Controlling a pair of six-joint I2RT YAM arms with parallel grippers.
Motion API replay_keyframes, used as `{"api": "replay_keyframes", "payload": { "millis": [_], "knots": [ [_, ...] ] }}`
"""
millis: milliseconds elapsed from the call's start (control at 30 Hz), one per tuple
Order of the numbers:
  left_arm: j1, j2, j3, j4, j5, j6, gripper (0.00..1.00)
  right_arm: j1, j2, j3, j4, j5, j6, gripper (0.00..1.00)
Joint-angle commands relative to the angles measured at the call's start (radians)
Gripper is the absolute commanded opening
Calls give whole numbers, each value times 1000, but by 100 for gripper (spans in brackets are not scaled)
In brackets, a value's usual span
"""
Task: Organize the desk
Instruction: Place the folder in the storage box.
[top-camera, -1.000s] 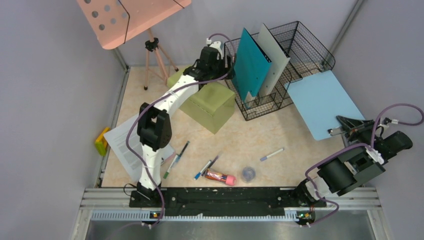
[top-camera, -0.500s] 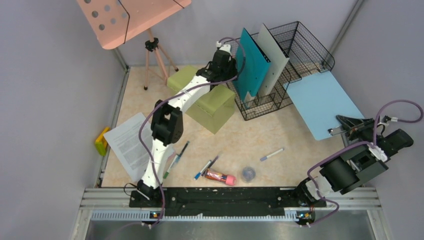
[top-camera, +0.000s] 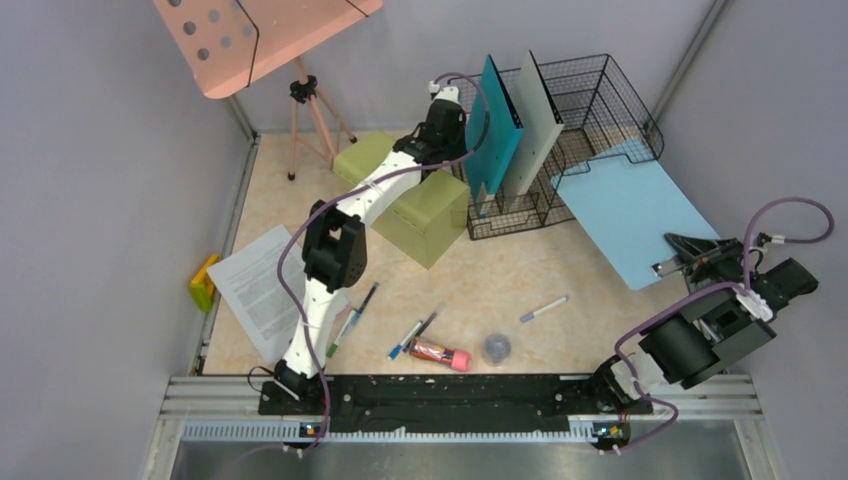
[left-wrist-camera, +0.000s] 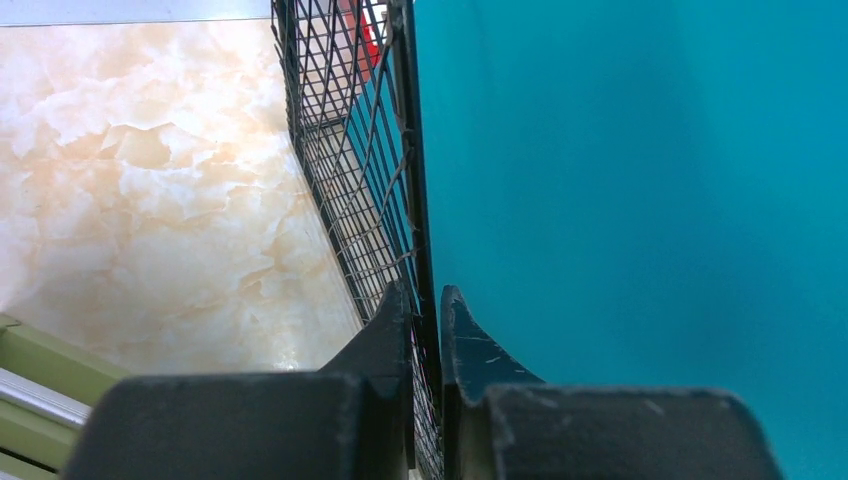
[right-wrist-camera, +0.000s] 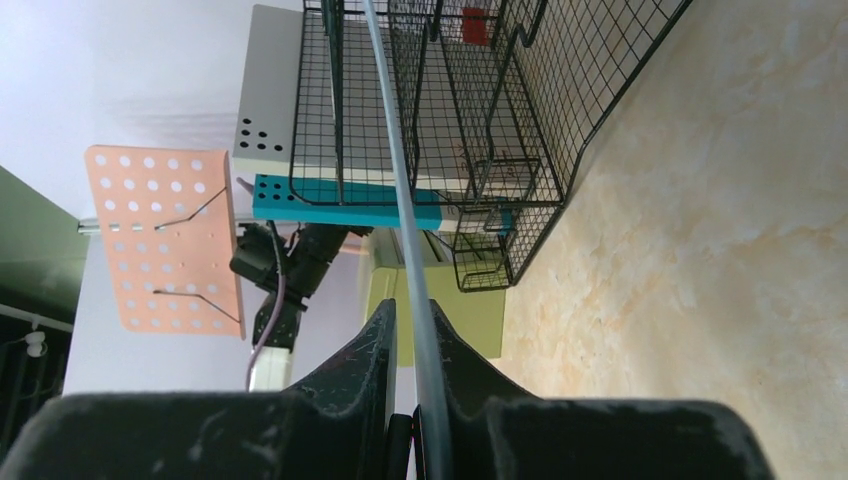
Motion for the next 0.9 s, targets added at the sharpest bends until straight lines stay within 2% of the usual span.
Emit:
{"api": "replay_keyframes", "payload": {
  "millis": [0,67,167,533,600,733,867],
  "knots": [
    [20,-28,-17,-14,62,102,0,-2,-12,-15,59,36,78,0],
    [19,-33,-22,-14,65,103,0,-3,-28,-55,170,42,167,0],
    [19,-39,-33,-14,65,94,0,-4,-60,-80,213,44,210,0],
    [19,-34,-48,-29,16,35,0,-149,-147,-76,89,10,163,0],
    [19,-32,-49,-31,15,31,0,-151,-149,-128,160,15,207,0],
    [10,-34,-54,-32,11,33,0,-143,-146,-232,421,43,375,0],
    [-1,-33,-53,-31,9,34,0,-94,-175,-272,441,82,384,0]
  ]
}}
